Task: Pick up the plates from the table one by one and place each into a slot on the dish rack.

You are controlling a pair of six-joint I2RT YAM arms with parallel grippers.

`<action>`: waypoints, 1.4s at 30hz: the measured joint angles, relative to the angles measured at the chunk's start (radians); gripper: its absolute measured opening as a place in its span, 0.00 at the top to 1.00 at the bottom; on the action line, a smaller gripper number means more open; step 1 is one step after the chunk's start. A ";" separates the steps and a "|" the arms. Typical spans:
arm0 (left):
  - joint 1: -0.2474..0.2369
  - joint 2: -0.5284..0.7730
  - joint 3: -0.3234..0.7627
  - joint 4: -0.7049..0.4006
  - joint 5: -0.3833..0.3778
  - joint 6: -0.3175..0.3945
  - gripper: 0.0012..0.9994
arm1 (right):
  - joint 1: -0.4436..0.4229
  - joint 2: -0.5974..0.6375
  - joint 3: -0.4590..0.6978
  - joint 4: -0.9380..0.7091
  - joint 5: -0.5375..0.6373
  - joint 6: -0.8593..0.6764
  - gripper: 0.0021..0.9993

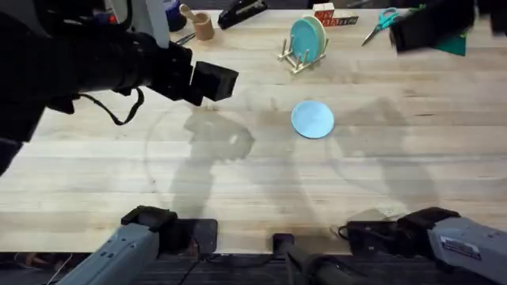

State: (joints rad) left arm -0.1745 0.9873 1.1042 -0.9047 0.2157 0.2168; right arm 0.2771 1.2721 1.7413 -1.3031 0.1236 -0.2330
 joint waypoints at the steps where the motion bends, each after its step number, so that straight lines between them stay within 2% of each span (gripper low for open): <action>1: 0.000 0.000 0.000 0.000 0.000 -0.004 0.01 | -0.004 -0.027 -0.043 0.001 0.000 0.002 0.00; 7: 0.000 0.000 0.000 0.000 0.020 -0.023 0.01 | -0.061 -0.134 -0.236 -0.012 0.000 0.083 0.00; 11: 0.000 0.000 0.000 -0.001 0.034 -0.038 0.00 | -0.109 -0.163 -0.312 -0.013 -0.047 0.129 0.00; 13: 0.000 0.000 0.000 -0.002 0.035 -0.046 0.04 | -0.133 -0.168 -0.338 -0.013 -0.076 0.139 0.00; 15: 0.000 0.000 0.000 -0.001 0.039 -0.059 0.18 | -0.158 -0.168 -0.359 -0.011 -0.100 0.149 0.00; 19: 0.000 0.000 0.000 -0.001 0.058 -0.086 0.81 | -0.201 -0.168 -0.377 -0.011 -0.126 0.159 0.00; 20: 0.000 0.000 0.000 -0.001 0.063 -0.093 0.92 | -0.209 -0.168 -0.377 -0.010 -0.129 0.161 0.00; 21: 0.000 0.000 0.000 -0.001 0.069 -0.104 0.95 | -0.214 -0.168 -0.377 -0.009 -0.131 0.163 0.00; 26: -0.008 0.000 0.000 0.000 0.107 -0.179 0.96 | -0.222 -0.168 -0.377 -0.009 -0.140 0.165 0.00; 33: -0.071 0.028 0.000 0.022 0.198 -0.333 0.96 | -0.222 -0.168 -0.377 -0.009 -0.141 0.167 0.00; 38: -0.130 0.096 0.000 0.112 0.289 -0.422 0.96 | -0.222 -0.168 -0.377 -0.007 -0.142 0.168 0.00; 42: -0.148 0.133 -0.005 0.204 0.373 -0.471 0.96 | -0.222 -0.168 -0.377 -0.007 -0.144 0.171 0.00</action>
State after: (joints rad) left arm -0.3222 1.1205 1.0993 -0.7010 0.5892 -0.2544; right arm 0.0555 1.1042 1.3640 -1.3102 -0.0200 -0.0624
